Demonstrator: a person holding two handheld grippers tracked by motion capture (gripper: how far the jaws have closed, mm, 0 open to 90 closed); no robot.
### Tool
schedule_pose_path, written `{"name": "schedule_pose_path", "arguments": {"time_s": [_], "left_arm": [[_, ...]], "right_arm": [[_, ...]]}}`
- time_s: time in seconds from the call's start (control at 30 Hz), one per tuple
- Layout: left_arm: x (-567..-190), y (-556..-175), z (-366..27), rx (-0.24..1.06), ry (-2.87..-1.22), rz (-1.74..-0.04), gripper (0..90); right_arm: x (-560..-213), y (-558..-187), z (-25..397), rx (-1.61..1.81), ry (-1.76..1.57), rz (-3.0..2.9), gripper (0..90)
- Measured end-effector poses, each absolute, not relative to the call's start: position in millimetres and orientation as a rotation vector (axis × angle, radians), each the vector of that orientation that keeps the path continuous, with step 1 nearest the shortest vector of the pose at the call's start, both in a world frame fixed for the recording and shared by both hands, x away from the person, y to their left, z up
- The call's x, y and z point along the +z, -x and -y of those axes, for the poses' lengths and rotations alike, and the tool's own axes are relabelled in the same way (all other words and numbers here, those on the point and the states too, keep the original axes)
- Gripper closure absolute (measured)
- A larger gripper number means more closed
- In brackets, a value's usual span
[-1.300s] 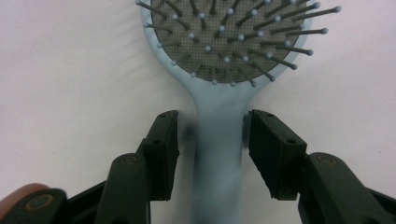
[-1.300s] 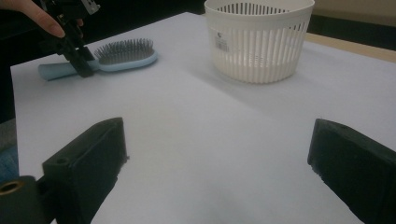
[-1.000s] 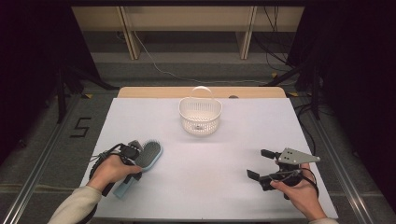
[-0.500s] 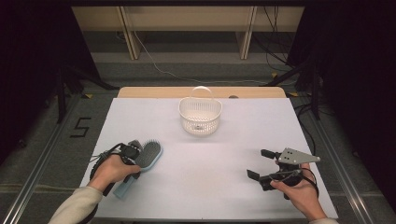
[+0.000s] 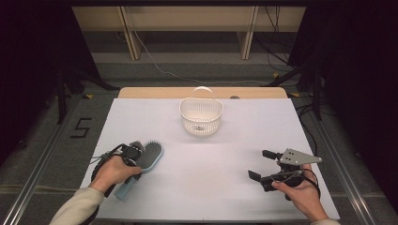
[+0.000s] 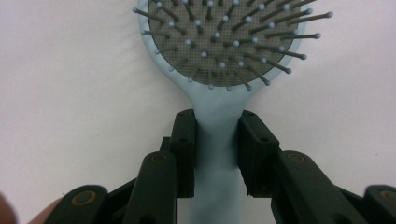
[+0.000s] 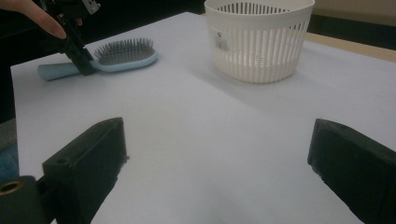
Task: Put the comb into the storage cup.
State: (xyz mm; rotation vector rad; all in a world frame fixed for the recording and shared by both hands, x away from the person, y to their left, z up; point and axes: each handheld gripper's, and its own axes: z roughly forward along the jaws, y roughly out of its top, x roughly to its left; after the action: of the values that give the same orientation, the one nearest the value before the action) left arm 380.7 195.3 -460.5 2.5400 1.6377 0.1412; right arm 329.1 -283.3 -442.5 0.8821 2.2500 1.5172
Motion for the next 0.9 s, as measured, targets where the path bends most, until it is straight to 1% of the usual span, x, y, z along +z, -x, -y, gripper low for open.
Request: {"name": "schedule_pose_path", "arguments": {"time_s": [0.53,0.9], "left_arm": [[-460.3,-378.6,-196.1,0.147,-2.532,-1.620,69.3],[-454.5,-377.1,-196.7,0.175,-2.508,-1.599,69.5]], "right_arm": [[-442.2,-329.1,283.8,1.515,-0.884,-2.249,5.2],[-442.2,-329.1,283.9,1.515,-0.886,-2.248,5.2]]}}
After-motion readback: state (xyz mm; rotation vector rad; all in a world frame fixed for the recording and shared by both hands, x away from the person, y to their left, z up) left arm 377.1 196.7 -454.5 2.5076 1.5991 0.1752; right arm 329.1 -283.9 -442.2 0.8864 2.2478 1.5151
